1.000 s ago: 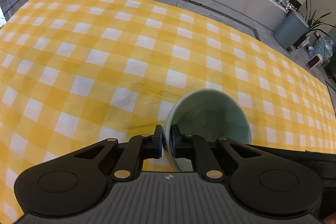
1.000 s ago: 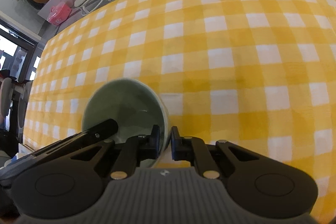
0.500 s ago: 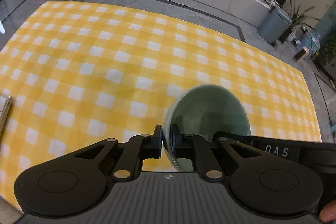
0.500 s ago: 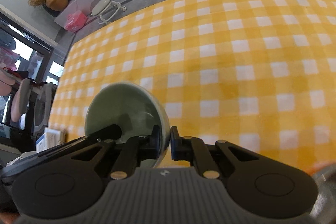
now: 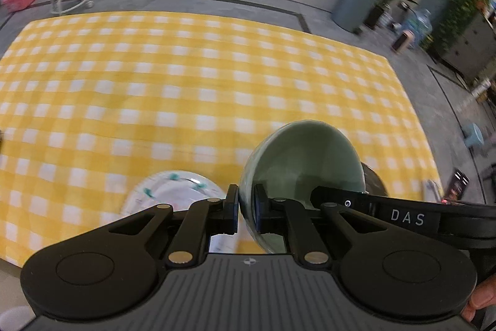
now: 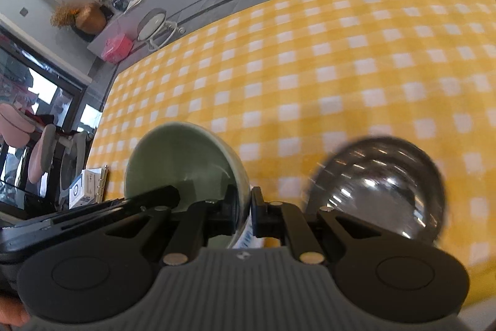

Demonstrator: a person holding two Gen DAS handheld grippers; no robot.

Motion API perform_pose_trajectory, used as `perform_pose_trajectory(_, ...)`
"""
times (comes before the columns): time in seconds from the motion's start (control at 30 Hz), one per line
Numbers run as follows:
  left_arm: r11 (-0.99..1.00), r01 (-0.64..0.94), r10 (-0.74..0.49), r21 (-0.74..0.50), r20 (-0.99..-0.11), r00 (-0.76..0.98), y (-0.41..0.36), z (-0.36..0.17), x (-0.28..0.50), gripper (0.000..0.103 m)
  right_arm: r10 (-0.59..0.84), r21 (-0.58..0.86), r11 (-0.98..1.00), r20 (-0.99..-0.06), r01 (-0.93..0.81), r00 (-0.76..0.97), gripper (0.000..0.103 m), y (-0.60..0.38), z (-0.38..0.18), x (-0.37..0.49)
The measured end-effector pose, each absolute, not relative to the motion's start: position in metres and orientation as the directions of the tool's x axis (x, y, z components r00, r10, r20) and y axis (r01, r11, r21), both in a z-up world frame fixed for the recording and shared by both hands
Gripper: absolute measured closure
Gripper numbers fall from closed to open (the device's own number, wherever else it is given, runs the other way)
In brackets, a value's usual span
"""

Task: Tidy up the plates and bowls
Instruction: 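Lift the green bowl with both tools and lower it into the steel bowl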

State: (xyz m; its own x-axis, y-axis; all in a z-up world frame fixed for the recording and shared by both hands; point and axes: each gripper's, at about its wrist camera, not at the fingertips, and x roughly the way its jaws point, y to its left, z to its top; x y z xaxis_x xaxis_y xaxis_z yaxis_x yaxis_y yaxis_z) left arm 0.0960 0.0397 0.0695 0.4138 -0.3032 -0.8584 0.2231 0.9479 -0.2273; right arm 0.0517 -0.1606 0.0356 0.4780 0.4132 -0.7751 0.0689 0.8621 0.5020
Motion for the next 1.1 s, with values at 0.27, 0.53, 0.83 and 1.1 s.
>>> perform_pose_trajectory(0.27, 0.914, 0.296, -0.380, -0.277, -0.840, 0.388, -0.016, 0.068, 0.082, 0.093, 0.354, 0.510, 0.847, -0.753, 0.151, 0.554, 0.097, -0.226, 0.045, 0.012)
perform_pose_trajectory(0.53, 0.906, 0.295, -0.389, -0.302, -0.869, 0.305, -0.052, 0.037, 0.091, 0.094, 0.304, 0.471, 0.855, -0.793, 0.215, 0.528, 0.096, -0.267, 0.027, 0.006)
perform_pose_trajectory(0.83, 0.930, 0.279, -0.309, -0.239, -0.920, 0.241, -0.057, 0.007, 0.107, 0.094, 0.323, 0.459, 0.859, -0.829, 0.227, 0.456, 0.097, -0.262, -0.014, 0.027)
perform_pose_trajectory(1.1, 0.929, 0.335, -0.248, -0.157, -0.937, 0.248, -0.069, -0.001, 0.112, 0.093, 0.256, 0.357, 0.920, -0.858, 0.160, 0.445, 0.097, -0.250, -0.019, 0.040)
